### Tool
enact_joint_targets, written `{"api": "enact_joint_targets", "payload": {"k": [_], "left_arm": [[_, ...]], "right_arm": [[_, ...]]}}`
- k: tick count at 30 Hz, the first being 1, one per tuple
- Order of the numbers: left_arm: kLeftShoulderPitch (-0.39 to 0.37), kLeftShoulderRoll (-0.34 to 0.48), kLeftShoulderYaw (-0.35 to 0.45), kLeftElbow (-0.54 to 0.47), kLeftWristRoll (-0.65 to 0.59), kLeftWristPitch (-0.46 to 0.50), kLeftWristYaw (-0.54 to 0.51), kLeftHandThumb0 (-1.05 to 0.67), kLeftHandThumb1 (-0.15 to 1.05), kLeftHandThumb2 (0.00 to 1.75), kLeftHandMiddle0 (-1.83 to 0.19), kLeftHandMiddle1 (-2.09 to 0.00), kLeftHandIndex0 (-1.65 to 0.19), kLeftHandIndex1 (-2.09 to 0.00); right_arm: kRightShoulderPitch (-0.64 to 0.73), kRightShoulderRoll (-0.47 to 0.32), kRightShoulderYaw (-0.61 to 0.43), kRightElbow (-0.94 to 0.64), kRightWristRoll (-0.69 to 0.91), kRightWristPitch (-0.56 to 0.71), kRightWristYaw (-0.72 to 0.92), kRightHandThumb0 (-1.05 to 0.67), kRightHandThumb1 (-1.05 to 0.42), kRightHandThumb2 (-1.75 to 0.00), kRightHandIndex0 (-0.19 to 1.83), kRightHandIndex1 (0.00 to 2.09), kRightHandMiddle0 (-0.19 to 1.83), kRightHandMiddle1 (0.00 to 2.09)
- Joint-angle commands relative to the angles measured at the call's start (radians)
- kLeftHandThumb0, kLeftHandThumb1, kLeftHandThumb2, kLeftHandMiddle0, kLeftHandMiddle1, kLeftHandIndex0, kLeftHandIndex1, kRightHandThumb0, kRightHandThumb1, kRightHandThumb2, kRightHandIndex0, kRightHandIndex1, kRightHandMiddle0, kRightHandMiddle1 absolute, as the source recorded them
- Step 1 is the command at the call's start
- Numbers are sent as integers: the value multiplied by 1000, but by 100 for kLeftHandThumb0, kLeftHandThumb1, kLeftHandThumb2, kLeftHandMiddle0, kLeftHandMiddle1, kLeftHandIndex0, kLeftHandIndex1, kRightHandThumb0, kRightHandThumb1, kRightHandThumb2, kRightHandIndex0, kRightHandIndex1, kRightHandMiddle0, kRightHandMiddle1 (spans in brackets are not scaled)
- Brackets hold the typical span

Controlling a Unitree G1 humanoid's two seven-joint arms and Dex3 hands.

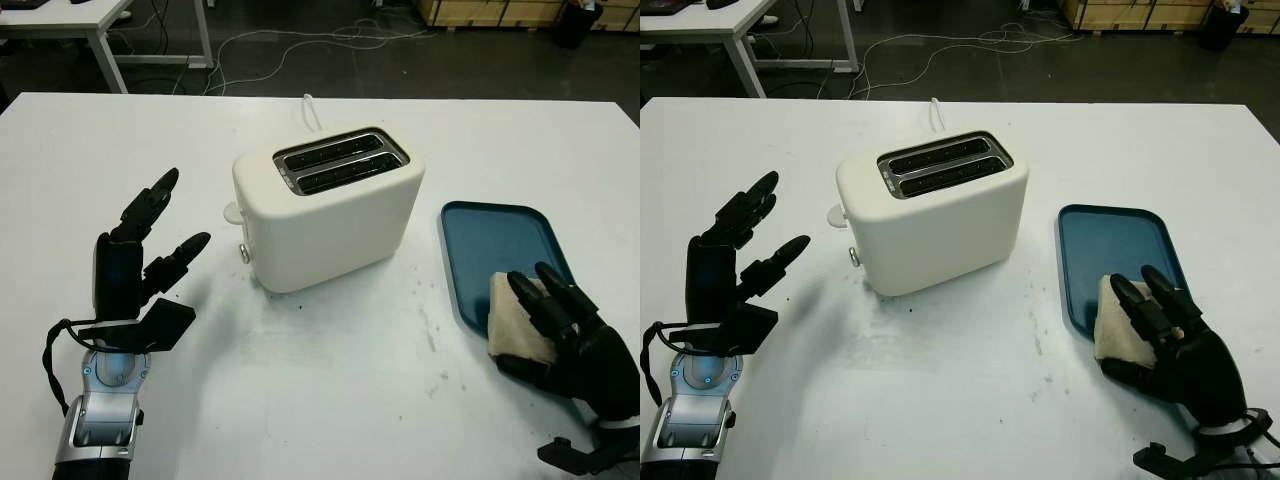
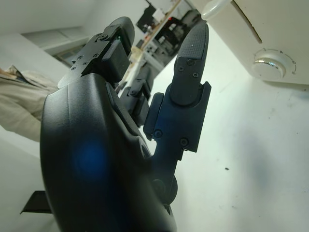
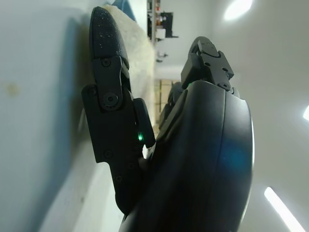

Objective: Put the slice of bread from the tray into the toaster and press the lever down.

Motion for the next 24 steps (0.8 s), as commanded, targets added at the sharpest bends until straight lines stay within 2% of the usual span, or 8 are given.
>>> {"api": "enact_joint_targets", "payload": {"k": [1, 3, 7, 14, 20, 24], "left_arm": [[-12, 9, -3, 8, 1, -13, -1, -51, 92, 10, -59, 0, -50, 0], [-13, 10, -3, 10, 2, -12, -2, -52, 92, 11, -59, 0, -50, 0], [-14, 11, -2, 13, 4, -13, 1, -52, 92, 11, -59, -1, -51, 0], [-19, 14, -1, 21, -10, -20, -7, -51, 92, 10, -58, 0, -50, 0], [-16, 12, 1, 16, -8, -13, -7, -51, 92, 10, -58, 0, -50, 0], [-15, 15, 5, 18, -11, -17, -7, -50, 92, 10, -58, 0, -50, 0]], "right_arm": [[-17, 9, -10, -27, 59, -3, 44, -70, -92, -15, 0, 0, 3, 0], [-30, 7, -22, -46, 81, -4, 59, -72, -92, -12, 3, 1, 5, 1], [-5, -31, -37, -123, 160, -27, 197, -72, -92, -11, 1, 0, 1, 0], [27, -79, -67, -185, 175, -99, 292, -81, -92, -21, 0, 0, 0, 0], [61, -69, -107, -256, 199, -137, 359, -81, -92, -16, 3, 1, 2, 1], [80, -48, -98, -220, 150, -155, 342, -82, -92, -10, 2, 1, 0, 0]]}}
